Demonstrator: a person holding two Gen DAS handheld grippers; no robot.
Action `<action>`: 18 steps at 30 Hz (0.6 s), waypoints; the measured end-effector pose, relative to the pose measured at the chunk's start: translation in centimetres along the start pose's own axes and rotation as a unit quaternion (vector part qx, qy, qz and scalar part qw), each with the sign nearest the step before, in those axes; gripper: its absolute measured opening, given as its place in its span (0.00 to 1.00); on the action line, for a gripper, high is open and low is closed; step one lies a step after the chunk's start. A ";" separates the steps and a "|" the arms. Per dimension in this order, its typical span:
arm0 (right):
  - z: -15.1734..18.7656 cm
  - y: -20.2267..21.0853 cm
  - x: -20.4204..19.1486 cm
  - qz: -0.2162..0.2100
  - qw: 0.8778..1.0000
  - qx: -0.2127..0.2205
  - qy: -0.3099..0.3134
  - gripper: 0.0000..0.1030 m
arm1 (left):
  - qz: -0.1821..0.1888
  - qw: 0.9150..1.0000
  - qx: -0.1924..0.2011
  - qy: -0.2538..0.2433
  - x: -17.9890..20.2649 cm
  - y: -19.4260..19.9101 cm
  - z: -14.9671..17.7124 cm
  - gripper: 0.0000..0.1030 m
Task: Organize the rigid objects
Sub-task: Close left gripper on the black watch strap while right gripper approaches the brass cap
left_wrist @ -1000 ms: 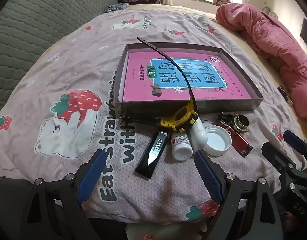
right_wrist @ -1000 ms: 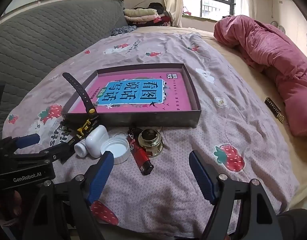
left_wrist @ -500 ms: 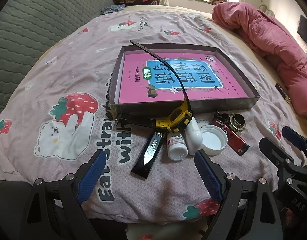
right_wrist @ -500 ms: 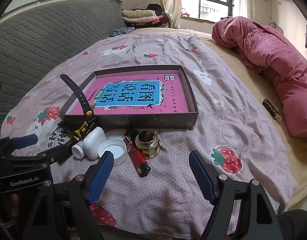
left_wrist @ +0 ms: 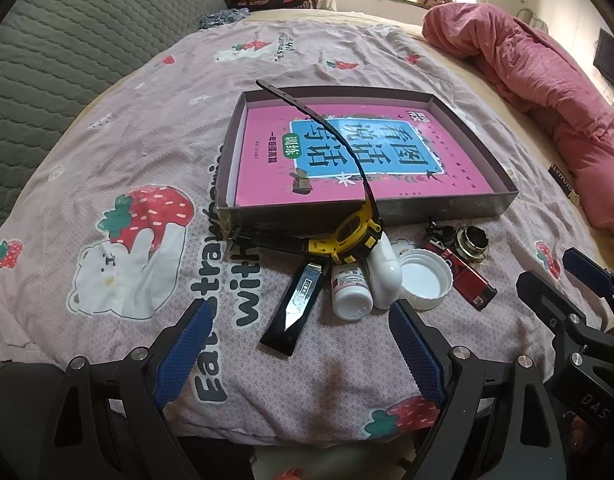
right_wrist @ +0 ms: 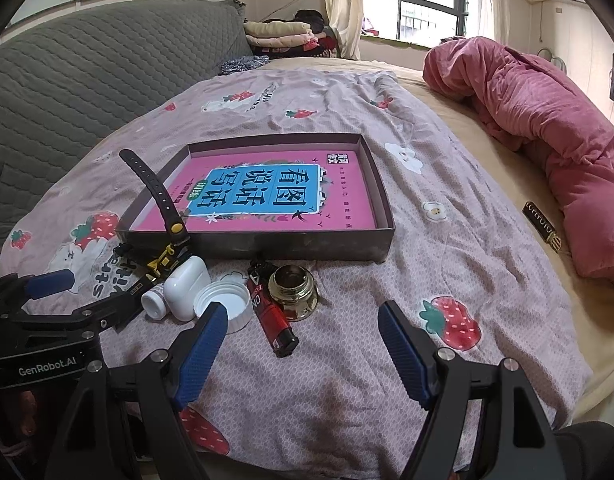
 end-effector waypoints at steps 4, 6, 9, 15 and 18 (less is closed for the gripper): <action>0.0 0.0 -0.1 0.001 1.000 0.001 0.002 0.75 | 0.001 1.000 0.000 0.000 0.1 0.0 0.0 0.88; 0.0 -0.1 0.0 0.002 1.000 0.000 0.003 0.75 | 0.000 1.000 -0.001 0.000 0.1 0.0 0.0 0.88; 0.0 -0.1 0.0 0.002 1.000 0.000 0.002 0.75 | 0.000 1.000 0.000 0.000 0.0 0.0 0.0 0.88; 0.0 -0.1 0.0 0.004 1.000 0.000 0.002 0.75 | 0.001 1.000 0.002 -0.001 0.1 0.0 -0.1 0.88; 0.0 -0.2 0.0 0.004 1.000 0.000 0.002 0.75 | 0.002 1.000 0.001 -0.002 0.2 0.0 -0.2 0.88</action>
Point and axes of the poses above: each gripper's, at about its wrist camera, not at the fingertips, and y roughly against the way its jaws point, x to its right, z to its underside, the point moved 6 cm from there along -y, roughly the way its jaws point, and after that the axes turned 9 degrees about x, right-handed, at the moved point
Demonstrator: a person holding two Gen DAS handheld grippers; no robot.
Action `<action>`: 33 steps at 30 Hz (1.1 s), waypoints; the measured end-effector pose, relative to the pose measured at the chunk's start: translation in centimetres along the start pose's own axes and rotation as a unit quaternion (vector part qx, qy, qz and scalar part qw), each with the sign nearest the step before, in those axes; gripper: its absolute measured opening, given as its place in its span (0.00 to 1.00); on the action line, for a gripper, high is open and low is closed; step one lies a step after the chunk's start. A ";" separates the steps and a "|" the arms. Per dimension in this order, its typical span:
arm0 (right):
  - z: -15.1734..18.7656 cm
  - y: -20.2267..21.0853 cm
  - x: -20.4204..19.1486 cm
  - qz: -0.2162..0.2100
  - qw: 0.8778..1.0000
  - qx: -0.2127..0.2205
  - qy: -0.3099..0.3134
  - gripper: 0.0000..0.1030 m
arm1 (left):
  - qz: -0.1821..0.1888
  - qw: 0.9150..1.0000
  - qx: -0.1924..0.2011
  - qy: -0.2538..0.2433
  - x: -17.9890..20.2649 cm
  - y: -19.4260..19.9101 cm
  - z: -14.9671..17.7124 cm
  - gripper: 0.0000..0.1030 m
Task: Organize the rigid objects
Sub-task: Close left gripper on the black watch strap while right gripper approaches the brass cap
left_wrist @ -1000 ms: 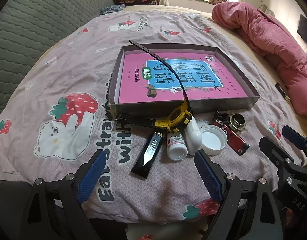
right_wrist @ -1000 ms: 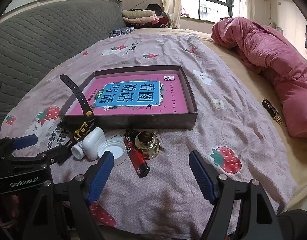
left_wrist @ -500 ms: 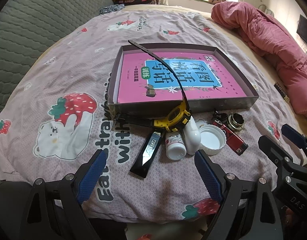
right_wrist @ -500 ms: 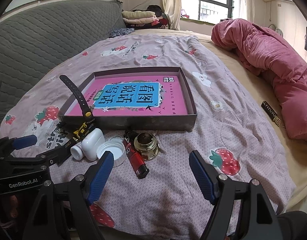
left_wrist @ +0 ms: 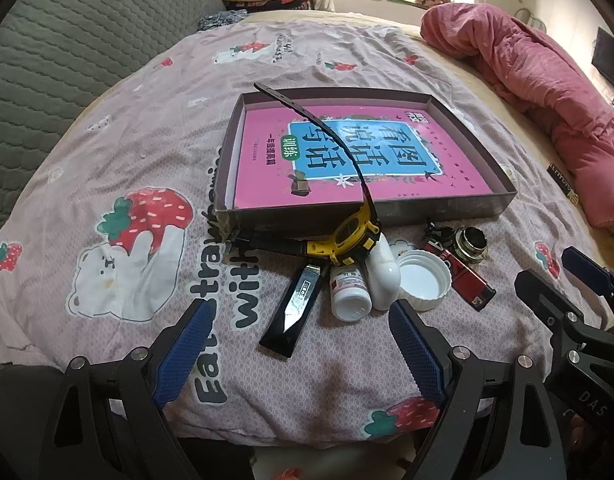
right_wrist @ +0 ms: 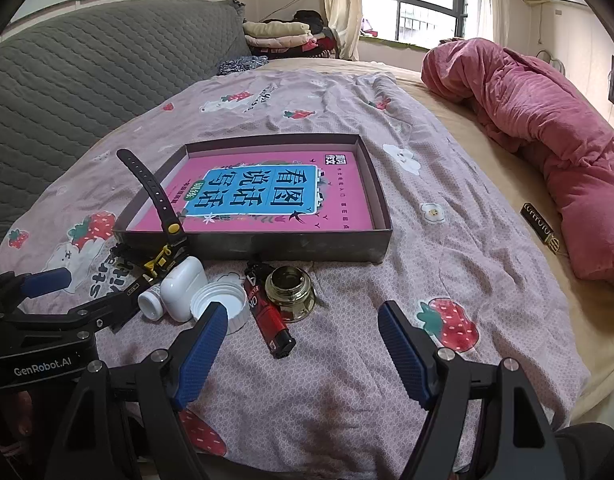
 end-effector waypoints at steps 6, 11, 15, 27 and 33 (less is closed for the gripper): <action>0.0 0.0 0.0 0.000 1.000 0.000 0.000 0.75 | 0.001 1.000 0.000 0.004 0.0 0.0 0.0 0.88; 0.0 -0.1 0.0 0.000 1.000 0.000 0.000 0.75 | 0.008 1.000 -0.001 0.014 -0.4 -0.1 -0.1 0.88; 0.0 -0.2 -0.1 -0.002 1.000 -0.001 -0.003 0.75 | 0.013 1.000 0.001 0.018 -0.6 -0.3 -0.4 0.88; 0.0 -1.2 0.8 0.000 1.000 -0.009 -0.016 0.75 | 0.035 0.999 -0.009 0.013 1.1 -2.7 -2.5 0.88; 0.0 -1.8 1.4 0.006 1.000 -0.009 -0.019 0.75 | 0.049 0.998 -0.019 0.017 1.6 -4.0 -3.1 0.87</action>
Point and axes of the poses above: each gripper's, at about its wrist camera, not at the fingertips, and y roughly against the way its jaws point, x to its right, z to its underside, the point moved 6 cm from there along -y, roughly the way its jaws point, and after that the axes turned 9 degrees about x, right-handed, at the moved point
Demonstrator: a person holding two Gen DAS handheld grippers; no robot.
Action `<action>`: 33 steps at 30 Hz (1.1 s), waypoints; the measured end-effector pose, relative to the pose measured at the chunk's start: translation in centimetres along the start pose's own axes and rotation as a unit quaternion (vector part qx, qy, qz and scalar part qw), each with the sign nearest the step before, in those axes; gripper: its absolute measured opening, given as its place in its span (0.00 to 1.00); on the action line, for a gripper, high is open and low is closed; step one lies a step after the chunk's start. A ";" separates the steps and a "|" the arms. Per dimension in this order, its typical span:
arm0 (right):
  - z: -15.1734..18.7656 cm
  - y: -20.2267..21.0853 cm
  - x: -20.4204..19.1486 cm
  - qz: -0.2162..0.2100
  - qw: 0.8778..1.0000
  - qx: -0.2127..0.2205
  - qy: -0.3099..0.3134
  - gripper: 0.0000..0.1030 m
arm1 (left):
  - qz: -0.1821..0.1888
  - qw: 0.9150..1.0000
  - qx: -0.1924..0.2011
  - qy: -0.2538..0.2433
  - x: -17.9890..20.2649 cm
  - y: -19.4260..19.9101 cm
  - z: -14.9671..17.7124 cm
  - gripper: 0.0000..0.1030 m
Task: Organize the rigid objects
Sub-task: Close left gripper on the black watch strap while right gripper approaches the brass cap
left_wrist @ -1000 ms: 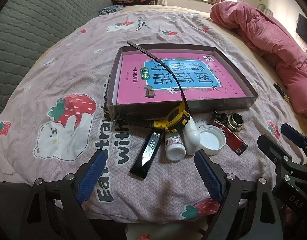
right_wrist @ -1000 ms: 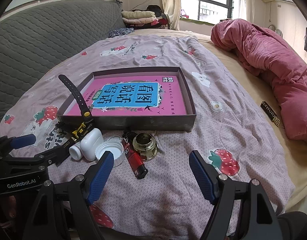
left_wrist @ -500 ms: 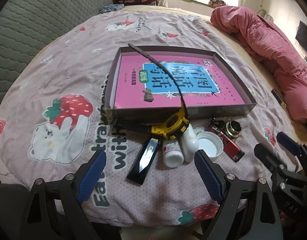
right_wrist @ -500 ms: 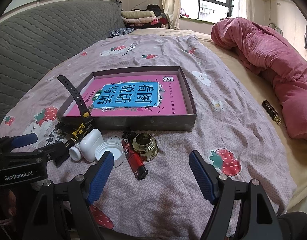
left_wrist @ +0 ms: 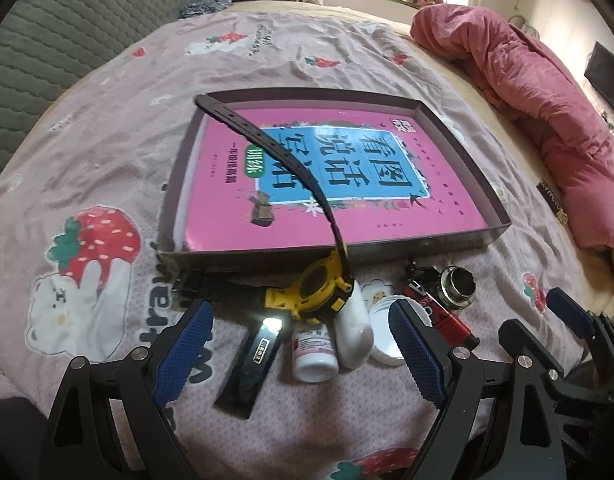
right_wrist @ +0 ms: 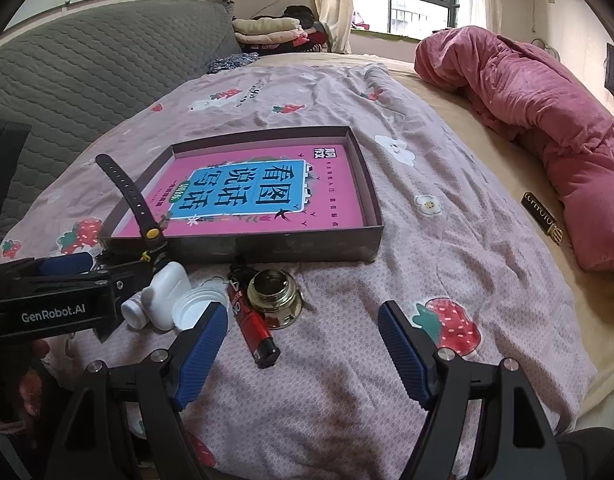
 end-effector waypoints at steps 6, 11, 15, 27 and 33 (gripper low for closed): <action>0.0 -0.6 0.2 0.002 1.000 -0.003 0.002 0.75 | 0.004 1.000 -0.015 0.000 0.5 -1.2 0.0 0.66; 0.1 -1.0 0.1 0.004 1.000 -0.003 0.010 0.75 | 0.008 1.000 -0.021 -0.004 0.9 -2.0 -0.2 0.55; 0.1 -1.5 0.1 0.006 1.000 -0.006 0.011 0.75 | 0.015 1.000 -0.022 -0.010 1.6 -2.3 -0.4 0.41; 0.4 -2.9 1.0 0.012 1.000 -0.020 0.003 0.75 | 0.030 0.999 -0.021 0.030 1.3 -3.6 -1.4 0.28; 0.6 -3.8 1.0 0.008 1.000 -0.028 0.007 0.75 | 0.046 0.998 -0.016 0.044 0.9 -3.6 -1.3 0.28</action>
Point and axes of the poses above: each gripper's, at about its wrist camera, not at the fingertips, and y roughly against the way its jaws point, x to its right, z to its underside, the point moved 6 cm from there along -y, roughly the way its jaws point, and after that the axes turned 9 degrees about x, right-handed, at the moved point
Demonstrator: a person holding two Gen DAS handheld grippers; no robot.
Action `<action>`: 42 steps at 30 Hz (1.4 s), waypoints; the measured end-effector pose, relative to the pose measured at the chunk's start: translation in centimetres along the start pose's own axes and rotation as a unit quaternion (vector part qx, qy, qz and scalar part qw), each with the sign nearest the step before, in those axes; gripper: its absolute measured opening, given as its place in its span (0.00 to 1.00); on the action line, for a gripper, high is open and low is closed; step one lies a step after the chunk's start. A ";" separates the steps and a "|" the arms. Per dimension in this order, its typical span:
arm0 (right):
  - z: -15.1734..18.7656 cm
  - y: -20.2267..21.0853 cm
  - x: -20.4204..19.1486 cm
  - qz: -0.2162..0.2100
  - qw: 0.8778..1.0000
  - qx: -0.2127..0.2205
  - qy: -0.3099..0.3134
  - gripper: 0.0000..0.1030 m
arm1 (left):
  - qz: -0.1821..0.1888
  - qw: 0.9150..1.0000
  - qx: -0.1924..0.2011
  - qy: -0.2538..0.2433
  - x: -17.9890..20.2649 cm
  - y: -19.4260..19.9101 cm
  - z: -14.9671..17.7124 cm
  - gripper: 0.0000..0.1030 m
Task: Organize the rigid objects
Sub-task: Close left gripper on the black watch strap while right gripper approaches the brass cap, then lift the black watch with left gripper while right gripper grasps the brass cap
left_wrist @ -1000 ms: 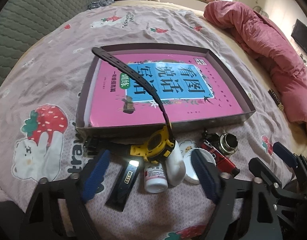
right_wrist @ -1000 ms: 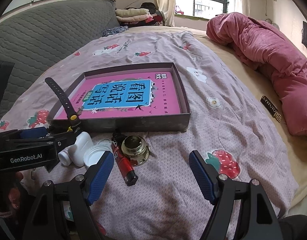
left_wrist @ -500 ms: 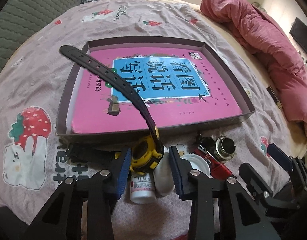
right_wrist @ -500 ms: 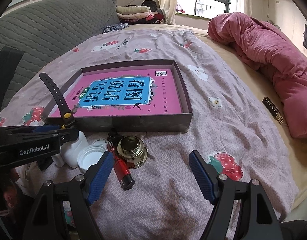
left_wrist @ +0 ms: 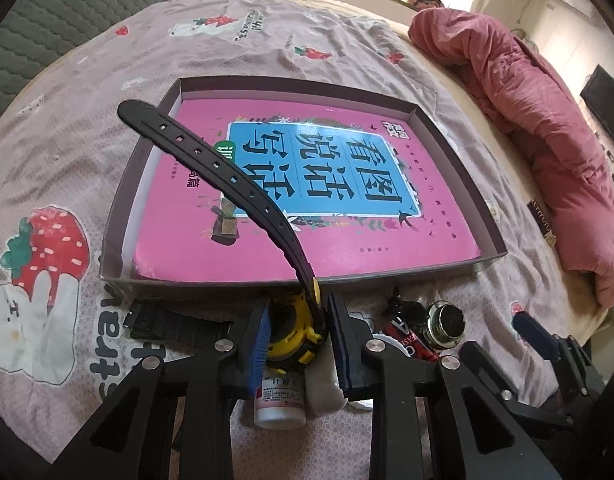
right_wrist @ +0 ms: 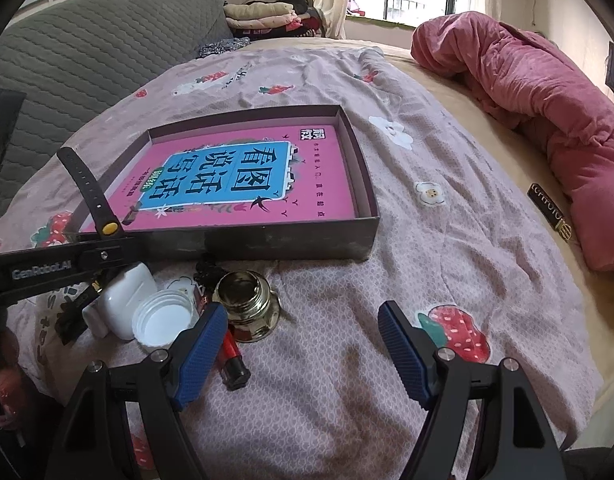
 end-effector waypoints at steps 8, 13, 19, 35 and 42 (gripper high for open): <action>0.1 -1.3 -1.2 -0.010 1.000 -0.010 0.019 0.74 | 0.015 1.000 0.002 0.010 -0.4 0.1 0.0 0.28; -0.1 -2.1 -1.7 -0.012 1.000 -0.012 0.024 0.71 | 0.019 1.000 0.002 0.011 -0.4 0.1 0.0 0.28; -0.1 -2.9 -1.8 -0.030 0.999 -0.018 0.010 0.62 | 0.020 1.000 0.002 0.010 -0.5 0.1 0.0 0.28; -0.8 -1.9 -2.1 -0.067 0.998 -0.001 0.007 0.36 | 0.017 1.000 0.009 0.004 -0.2 0.3 -0.1 0.24; -2.4 -0.4 -0.6 -0.075 0.996 0.031 -0.030 0.36 | 0.031 0.999 0.028 0.006 0.0 1.4 -0.5 0.20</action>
Point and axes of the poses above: each gripper's, at about its wrist camera, not at the fingertips, and y roughly against the way its jaws point, x to its right, z to its underside, the point moved 6 cm from there along -y, roughly the way its jaws point, and after that the axes turned 9 degrees about x, right-handed, at the moved point
